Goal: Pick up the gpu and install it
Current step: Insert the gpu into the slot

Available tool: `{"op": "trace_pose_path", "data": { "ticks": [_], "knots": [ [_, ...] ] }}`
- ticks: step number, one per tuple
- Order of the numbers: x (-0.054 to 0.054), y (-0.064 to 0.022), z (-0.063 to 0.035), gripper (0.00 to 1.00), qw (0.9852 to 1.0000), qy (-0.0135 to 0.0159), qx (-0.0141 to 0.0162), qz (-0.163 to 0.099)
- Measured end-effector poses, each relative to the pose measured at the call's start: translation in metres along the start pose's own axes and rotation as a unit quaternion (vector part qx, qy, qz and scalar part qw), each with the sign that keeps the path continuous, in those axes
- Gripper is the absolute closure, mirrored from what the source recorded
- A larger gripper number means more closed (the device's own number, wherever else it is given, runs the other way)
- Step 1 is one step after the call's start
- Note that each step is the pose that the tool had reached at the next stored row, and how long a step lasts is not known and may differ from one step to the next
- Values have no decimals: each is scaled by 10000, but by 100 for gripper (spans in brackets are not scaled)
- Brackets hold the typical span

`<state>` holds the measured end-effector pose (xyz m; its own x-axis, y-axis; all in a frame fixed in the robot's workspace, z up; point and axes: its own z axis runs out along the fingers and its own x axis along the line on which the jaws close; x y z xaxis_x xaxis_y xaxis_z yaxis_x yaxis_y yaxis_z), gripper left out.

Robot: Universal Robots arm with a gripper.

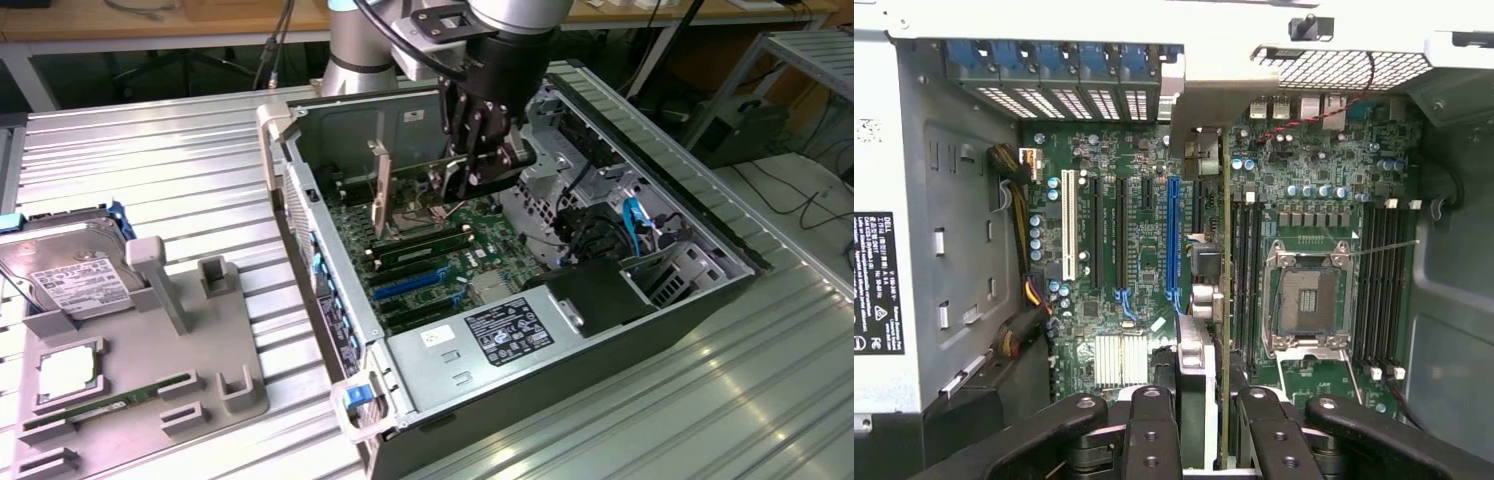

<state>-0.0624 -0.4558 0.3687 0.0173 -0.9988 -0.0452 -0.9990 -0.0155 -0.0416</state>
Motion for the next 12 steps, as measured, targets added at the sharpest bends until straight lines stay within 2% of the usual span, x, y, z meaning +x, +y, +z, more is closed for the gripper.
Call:
{"op": "trace_pose_path", "data": {
  "ticks": [7,12],
  "knots": [
    [3,2,30,72,10000,-1,-1,16],
    [8,2,56,72,10000,2,-20,41]
  ]
}}
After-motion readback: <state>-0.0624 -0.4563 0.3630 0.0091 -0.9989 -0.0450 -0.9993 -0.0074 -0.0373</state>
